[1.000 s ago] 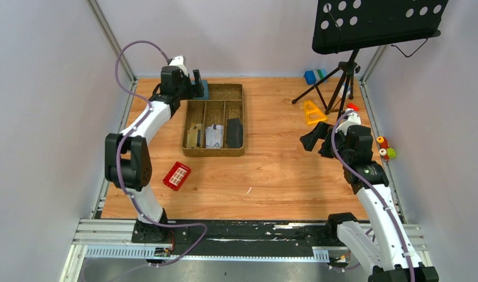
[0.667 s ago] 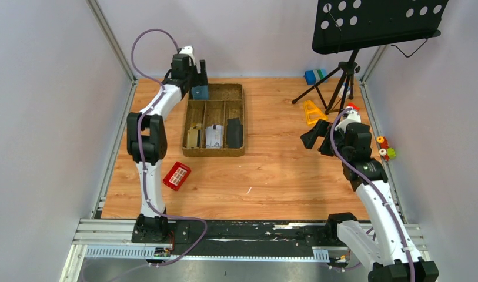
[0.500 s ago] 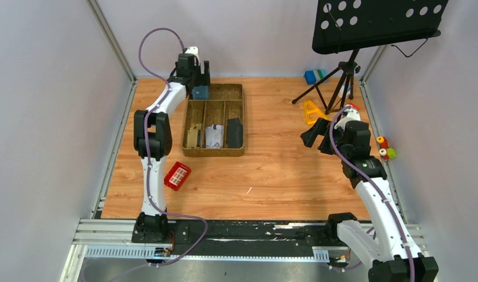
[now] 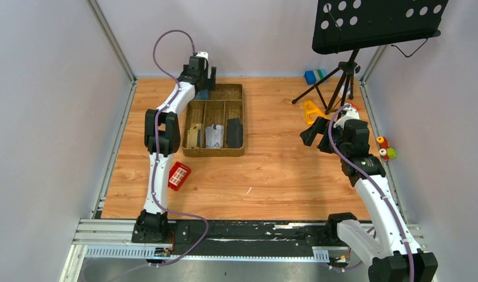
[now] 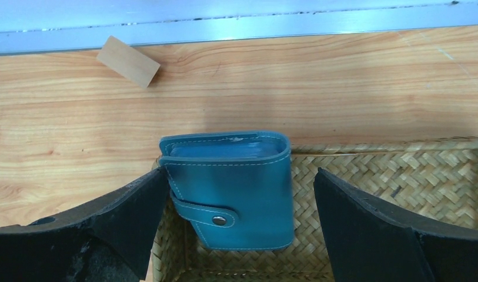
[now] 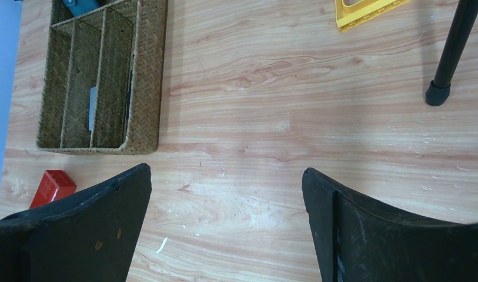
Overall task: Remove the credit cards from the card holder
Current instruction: Pick up the card holder from the storage box.
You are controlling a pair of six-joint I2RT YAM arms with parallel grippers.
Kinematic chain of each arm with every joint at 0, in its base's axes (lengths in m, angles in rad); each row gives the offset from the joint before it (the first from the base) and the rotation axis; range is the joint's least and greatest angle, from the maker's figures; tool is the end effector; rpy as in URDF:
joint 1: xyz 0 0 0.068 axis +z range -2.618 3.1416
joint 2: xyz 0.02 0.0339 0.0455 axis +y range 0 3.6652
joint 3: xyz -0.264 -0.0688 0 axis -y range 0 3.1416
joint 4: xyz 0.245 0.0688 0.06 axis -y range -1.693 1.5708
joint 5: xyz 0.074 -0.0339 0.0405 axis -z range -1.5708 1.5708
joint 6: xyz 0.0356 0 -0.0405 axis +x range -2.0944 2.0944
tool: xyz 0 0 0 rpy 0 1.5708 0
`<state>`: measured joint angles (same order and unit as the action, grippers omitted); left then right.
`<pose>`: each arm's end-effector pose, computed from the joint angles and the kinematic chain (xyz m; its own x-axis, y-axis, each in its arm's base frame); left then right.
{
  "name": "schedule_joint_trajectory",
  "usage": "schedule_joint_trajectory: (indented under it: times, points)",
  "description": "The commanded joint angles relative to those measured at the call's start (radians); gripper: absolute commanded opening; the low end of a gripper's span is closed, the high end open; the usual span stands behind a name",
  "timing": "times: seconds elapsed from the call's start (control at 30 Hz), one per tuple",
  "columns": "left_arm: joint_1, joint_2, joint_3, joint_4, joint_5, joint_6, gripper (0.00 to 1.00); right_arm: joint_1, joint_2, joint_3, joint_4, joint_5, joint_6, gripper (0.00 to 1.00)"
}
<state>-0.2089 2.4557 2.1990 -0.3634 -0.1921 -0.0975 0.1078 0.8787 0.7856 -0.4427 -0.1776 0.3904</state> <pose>0.5543 -0.1106 0.2132 -0.5708 0.0233 -0.8208 -0.0040 0.9995 0.0312 0.1930 0.0272 0.2981 -0.5672 0.3154 -0.7608 -0.0444 0.9107 0.4106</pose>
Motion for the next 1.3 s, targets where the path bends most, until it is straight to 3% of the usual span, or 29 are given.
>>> schedule_joint_trajectory:
  times: [0.0, 0.23, 0.5, 0.67, 1.03, 1.27]
  points:
    - [0.003, 0.026, 0.038, -0.024, -0.043, 0.024, 1.0, -0.003, -0.006, 0.039, 0.056, -0.008, 0.004, 1.0]
    - [0.003, 0.065, 0.069, -0.072, -0.097, 0.03, 0.93, -0.003, -0.011, 0.04, 0.055, -0.012, -0.002, 1.0]
    - [0.003, -0.016, -0.001, -0.006, -0.049, 0.013, 0.65, -0.003, -0.012, 0.032, 0.061, -0.019, 0.004, 1.0]
    - [0.003, -0.148, -0.085, 0.064, 0.016, -0.013, 0.56, -0.003, -0.013, 0.036, 0.06, -0.023, 0.002, 1.0]
    - [0.003, -0.421, -0.253, 0.165, 0.11, -0.108, 0.54, -0.003, -0.021, 0.032, 0.064, -0.049, 0.007, 1.0]
    - [-0.01, -0.647, -0.513, 0.215, 0.273, -0.332, 0.55, -0.003, 0.01, 0.058, 0.064, -0.242, -0.001, 1.0]
